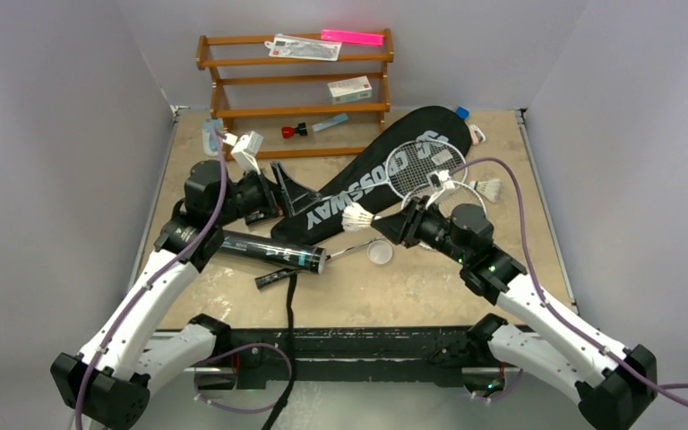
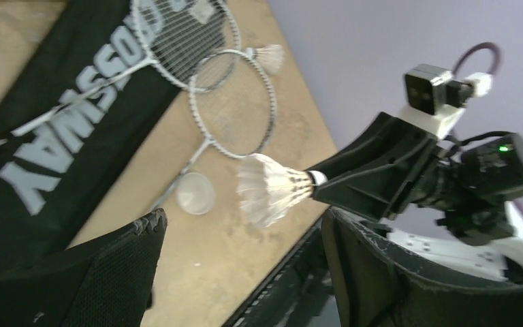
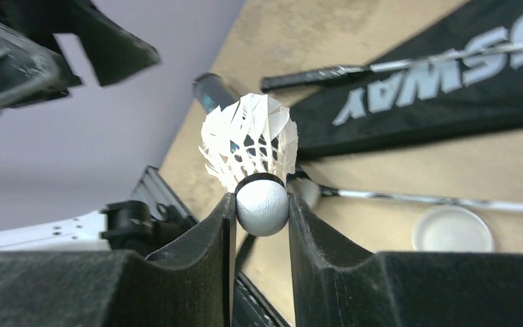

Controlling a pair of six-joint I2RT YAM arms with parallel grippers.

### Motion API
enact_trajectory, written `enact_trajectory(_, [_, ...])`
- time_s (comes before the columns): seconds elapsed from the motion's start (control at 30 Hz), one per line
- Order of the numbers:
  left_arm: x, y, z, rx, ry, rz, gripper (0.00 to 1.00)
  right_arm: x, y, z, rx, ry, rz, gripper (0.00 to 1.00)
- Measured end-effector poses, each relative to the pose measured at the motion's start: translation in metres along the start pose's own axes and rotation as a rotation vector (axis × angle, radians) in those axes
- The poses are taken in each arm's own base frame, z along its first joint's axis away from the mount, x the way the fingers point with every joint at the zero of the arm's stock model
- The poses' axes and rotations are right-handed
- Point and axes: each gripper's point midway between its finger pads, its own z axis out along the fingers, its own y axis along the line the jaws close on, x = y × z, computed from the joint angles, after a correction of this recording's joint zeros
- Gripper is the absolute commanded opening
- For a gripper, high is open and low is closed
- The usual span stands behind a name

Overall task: Pack up the badminton gear
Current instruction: Pick up the shuttlecock at the center of the board.

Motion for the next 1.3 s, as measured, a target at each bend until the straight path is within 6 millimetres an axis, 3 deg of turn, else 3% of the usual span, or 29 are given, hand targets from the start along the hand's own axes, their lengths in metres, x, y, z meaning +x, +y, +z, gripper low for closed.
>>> enact_trajectory(0.23, [0.022,0.049,0.001,-0.17,0.085,0.228,0.87,0.028,-0.04,-0.025,0.135,0.019,-0.033,0.18])
enact_trajectory(0.37, [0.034,0.06,-0.002,-0.166,0.145,0.398,0.9,0.029,-0.041,-0.035,0.146,0.012,-0.055,0.18])
enact_trajectory(0.43, [0.034,0.061,-0.005,-0.148,0.149,0.499,1.0,0.029,-0.042,-0.039,0.152,0.008,-0.065,0.18])
enact_trajectory(0.6, [0.032,0.078,-0.01,-0.183,0.175,0.702,1.0,0.029,-0.041,-0.049,0.154,0.001,-0.087,0.18])
enact_trajectory(0.67, [0.041,0.094,-0.01,-0.208,0.247,0.747,1.0,0.028,-0.039,-0.052,0.15,-0.003,-0.094,0.18])
enact_trajectory(0.83, [0.086,0.137,-0.015,-0.226,0.533,0.816,1.0,0.031,-0.039,-0.059,0.149,0.006,-0.1,0.18])
enact_trajectory(0.97, [0.109,0.131,-0.024,-0.145,0.643,0.889,1.0,0.034,-0.036,-0.062,0.138,0.021,-0.109,0.18])
enact_trajectory(1.07, [0.111,0.124,-0.03,-0.114,0.669,0.93,1.0,0.033,-0.033,-0.064,0.129,0.03,-0.111,0.18])
enact_trajectory(1.17, [0.11,0.13,-0.032,-0.14,0.703,0.97,0.99,0.034,-0.028,-0.067,0.112,0.036,-0.113,0.18])
enact_trajectory(1.3, [0.123,0.139,-0.031,-0.147,0.799,1.029,0.99,0.035,-0.027,-0.068,0.105,0.04,-0.113,0.18])
